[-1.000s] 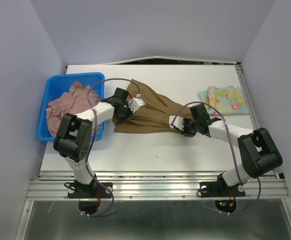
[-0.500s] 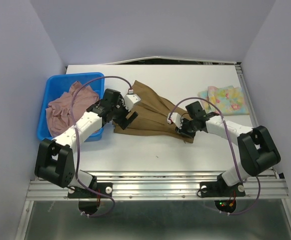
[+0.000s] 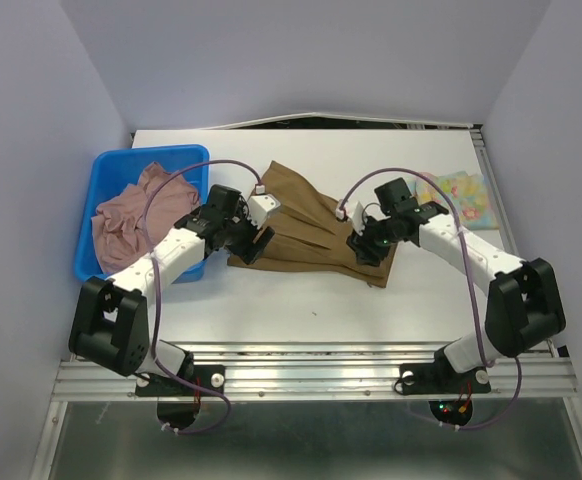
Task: Fold and stack the skirts
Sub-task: Fold the skirt
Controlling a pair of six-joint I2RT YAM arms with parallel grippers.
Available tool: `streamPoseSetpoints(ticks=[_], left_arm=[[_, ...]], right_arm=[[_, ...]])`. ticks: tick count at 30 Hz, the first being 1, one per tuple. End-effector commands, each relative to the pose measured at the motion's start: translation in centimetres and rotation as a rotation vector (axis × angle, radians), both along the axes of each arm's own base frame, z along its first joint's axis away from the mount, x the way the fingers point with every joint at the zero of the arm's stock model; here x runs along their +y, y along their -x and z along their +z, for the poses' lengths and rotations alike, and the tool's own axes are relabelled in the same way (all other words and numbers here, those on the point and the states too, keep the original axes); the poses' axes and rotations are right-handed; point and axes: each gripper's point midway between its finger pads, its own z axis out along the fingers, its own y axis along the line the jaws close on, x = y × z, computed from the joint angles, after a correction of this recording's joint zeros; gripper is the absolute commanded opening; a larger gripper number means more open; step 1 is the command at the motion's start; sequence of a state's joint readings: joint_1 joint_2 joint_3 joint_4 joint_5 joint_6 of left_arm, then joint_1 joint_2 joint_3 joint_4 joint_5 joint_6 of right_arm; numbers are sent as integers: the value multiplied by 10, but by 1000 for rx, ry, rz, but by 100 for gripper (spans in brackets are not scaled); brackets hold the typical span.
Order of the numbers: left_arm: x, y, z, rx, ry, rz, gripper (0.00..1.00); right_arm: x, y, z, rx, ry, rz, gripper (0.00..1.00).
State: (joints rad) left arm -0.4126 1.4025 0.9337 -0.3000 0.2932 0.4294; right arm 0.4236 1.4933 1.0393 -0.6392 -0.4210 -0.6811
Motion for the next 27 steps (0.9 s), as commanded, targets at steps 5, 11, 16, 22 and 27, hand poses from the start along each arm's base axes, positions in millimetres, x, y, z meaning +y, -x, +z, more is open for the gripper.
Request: streamPoseSetpoints(ticks=[5,11,16,22,27], left_arm=[[-12,3,2,45,78,42,69],[-5,-4,-33,153,-5,102,53],[-3,-17,-61,209,-69,123,41],[-10,-84,-66,156,-119,178,33],[-9,-150,-54,96,-84,255,31]], right_arm=[[3,-48,14,21,-54,-70,45],[-26,-53,-43,65,141,-113,39],[-42,-20,-71,159,199,-113,38],[-27,37,-76,340,145,-76,36],[20,50,-64,414,8,-134,45]])
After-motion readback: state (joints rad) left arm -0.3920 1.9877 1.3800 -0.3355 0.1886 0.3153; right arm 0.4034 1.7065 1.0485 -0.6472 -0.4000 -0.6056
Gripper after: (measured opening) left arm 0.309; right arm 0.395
